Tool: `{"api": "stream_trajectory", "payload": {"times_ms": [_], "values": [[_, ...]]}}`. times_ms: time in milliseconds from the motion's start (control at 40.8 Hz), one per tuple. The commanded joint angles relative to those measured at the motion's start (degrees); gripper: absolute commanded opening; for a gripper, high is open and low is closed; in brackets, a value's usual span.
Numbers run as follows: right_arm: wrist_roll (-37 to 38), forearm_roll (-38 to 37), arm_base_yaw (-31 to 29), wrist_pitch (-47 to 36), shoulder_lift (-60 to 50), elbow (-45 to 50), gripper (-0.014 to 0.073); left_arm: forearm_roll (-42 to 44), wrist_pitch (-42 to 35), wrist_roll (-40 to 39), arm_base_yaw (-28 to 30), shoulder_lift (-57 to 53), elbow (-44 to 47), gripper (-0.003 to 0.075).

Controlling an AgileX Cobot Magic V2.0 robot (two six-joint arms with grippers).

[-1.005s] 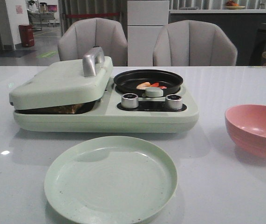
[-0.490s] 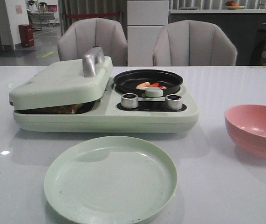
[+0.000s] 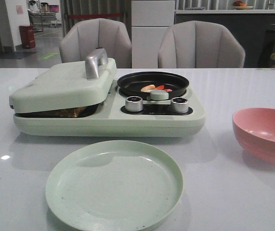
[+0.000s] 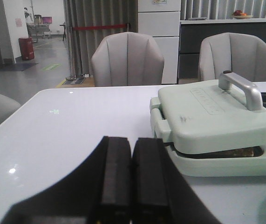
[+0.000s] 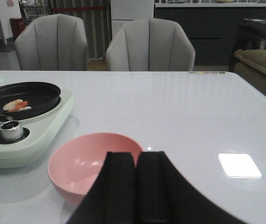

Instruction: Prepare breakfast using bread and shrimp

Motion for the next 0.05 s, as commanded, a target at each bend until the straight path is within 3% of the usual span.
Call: {"api": "stream_trajectory", "payload": {"times_ms": [0, 25], "values": [[-0.32, -0.48, 0.03, -4.77, -1.13, -0.99, 0.0036, -0.53, -5.05, -0.33, -0.31, -0.94, 1.72, 0.0101], [-0.32, -0.48, 0.03, -4.77, -1.13, -0.99, 0.0036, -0.53, -5.05, -0.33, -0.31, -0.94, 1.72, 0.0102]]}}
